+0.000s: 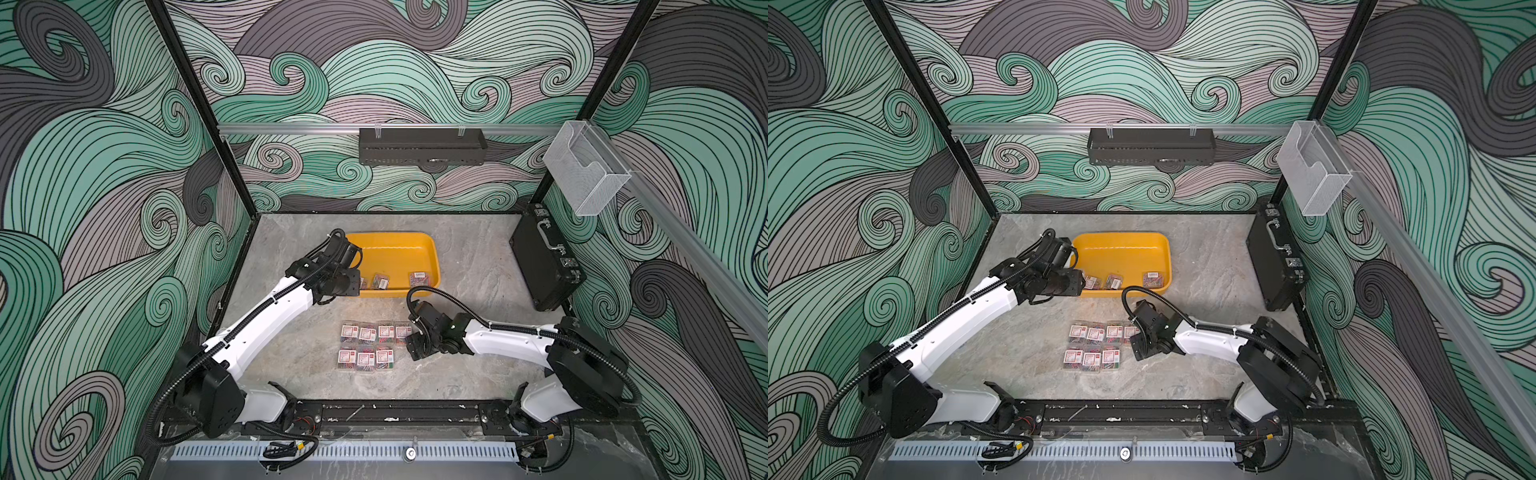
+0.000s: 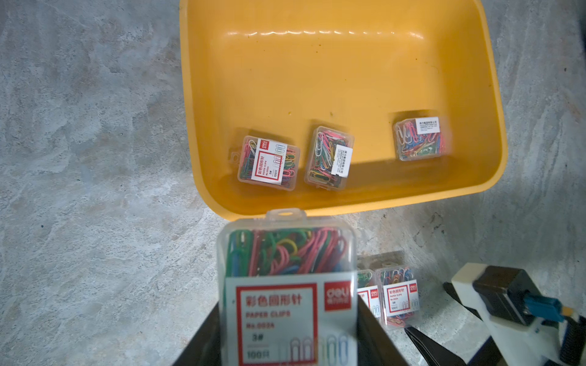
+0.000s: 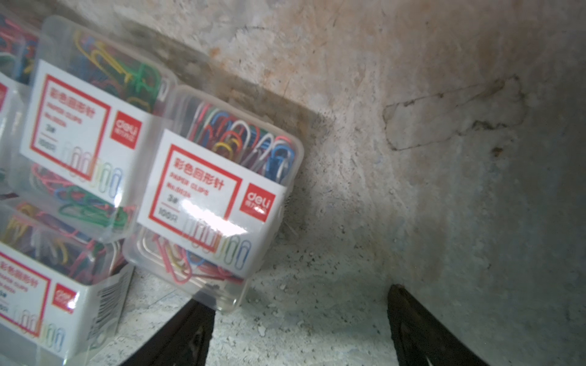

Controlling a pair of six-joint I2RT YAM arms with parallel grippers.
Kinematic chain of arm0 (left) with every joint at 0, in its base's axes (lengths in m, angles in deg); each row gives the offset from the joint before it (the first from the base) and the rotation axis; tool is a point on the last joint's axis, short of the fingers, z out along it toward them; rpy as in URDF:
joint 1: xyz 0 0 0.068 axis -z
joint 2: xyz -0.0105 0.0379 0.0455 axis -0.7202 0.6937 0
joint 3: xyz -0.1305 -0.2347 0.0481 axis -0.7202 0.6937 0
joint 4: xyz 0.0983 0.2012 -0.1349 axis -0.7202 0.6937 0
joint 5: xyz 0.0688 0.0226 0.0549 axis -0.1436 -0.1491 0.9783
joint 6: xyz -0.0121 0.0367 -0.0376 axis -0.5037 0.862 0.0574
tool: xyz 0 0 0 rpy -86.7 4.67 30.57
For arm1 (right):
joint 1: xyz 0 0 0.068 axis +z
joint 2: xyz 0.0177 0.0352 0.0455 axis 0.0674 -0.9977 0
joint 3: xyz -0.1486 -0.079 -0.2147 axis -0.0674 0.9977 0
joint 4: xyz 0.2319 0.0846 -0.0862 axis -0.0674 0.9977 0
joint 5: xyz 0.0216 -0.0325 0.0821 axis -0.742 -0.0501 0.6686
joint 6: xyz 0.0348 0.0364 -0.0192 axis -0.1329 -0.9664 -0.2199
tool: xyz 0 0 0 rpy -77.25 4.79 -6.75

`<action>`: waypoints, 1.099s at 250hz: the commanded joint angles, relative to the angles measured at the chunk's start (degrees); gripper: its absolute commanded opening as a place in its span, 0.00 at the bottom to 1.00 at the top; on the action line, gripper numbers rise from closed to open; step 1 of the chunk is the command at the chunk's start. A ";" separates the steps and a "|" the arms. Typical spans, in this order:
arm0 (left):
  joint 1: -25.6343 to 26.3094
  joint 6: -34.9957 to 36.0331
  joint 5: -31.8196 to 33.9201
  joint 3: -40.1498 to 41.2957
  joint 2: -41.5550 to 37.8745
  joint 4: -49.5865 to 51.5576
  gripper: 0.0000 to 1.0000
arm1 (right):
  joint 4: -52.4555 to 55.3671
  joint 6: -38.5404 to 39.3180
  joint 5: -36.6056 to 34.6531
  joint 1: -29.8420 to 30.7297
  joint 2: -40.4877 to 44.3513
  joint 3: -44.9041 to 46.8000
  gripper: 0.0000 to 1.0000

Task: Take the paper clips out of the storage box
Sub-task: Move the boxed paper clips to the center of the board.

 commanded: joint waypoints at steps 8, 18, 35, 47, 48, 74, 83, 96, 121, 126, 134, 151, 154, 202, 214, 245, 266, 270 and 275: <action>3.24 -0.15 0.82 -2.98 -0.07 1.72 0.50 | 0.32 0.24 1.38 -0.66 0.27 -0.38 0.84; 4.20 -0.18 1.11 -3.51 0.43 2.33 0.50 | 0.64 0.22 1.47 -0.73 1.36 0.02 0.84; 5.86 -1.21 1.06 -4.23 1.16 2.96 0.49 | 1.30 -0.13 1.39 -1.22 4.18 1.25 0.85; 7.44 -2.66 0.85 -4.33 1.68 3.15 0.49 | 2.05 -0.07 1.27 -1.95 6.52 1.94 0.85; 7.59 -2.82 0.85 -4.33 1.70 3.10 0.49 | 2.06 -0.02 1.24 -2.04 6.69 2.01 0.85; 11.54 -8.62 0.66 -2.42 1.89 1.57 0.49 | 6.44 1.12 0.14 -4.89 12.04 2.13 0.85; 13.11 -11.34 0.76 -1.21 1.83 0.70 0.49 | 7.83 1.59 0.01 -6.53 13.79 1.96 0.85; 15.51 -15.23 1.20 0.95 1.56 -0.99 0.49 | 9.34 2.59 0.22 -9.19 15.95 1.56 0.86; 20.25 -22.89 3.06 4.84 1.28 -3.62 0.49 | 10.74 4.48 0.95 -14.82 18.86 0.05 0.86; 21.31 -24.27 3.60 5.41 1.28 -3.91 0.49 | 10.78 5.03 1.33 -15.82 19.24 -0.37 0.86; 23.13 -26.47 4.67 6.13 1.37 -4.12 0.49 | 10.94 5.81 1.55 -17.27 19.59 -1.25 0.86; 26.79 -30.57 7.02 7.07 1.61 -4.44 0.49 | 10.94 7.25 1.71 -19.88 19.56 -3.24 0.86; 27.60 -31.17 7.34 7.16 1.70 -4.55 0.49 | 10.94 7.47 1.87 -20.28 19.43 -3.64 0.86; 34.80 -38.45 8.87 5.86 6.82 -4.15 0.49 | 10.20 9.86 3.86 -24.40 15.53 -8.22 0.86; 36.18 -39.82 9.13 4.90 8.71 -3.27 0.49 | 9.93 10.22 4.47 -24.83 14.90 -8.71 0.86; 39.14 -42.06 8.50 2.56 14.02 -2.45 0.49 | 10.01 11.35 5.33 -25.51 14.88 -9.31 0.86; 40.55 -42.70 7.33 1.12 17.81 -3.33 0.49 | 10.36 11.80 5.72 -26.07 15.34 -9.44 0.86; 40.67 -42.79 7.03 0.77 18.52 -3.31 0.49 | 10.41 11.86 5.77 -26.08 15.32 -9.53 0.86; 40.78 -42.87 6.81 0.25 19.44 -3.27 0.49 | 10.57 11.97 5.86 -26.12 15.53 -9.57 0.86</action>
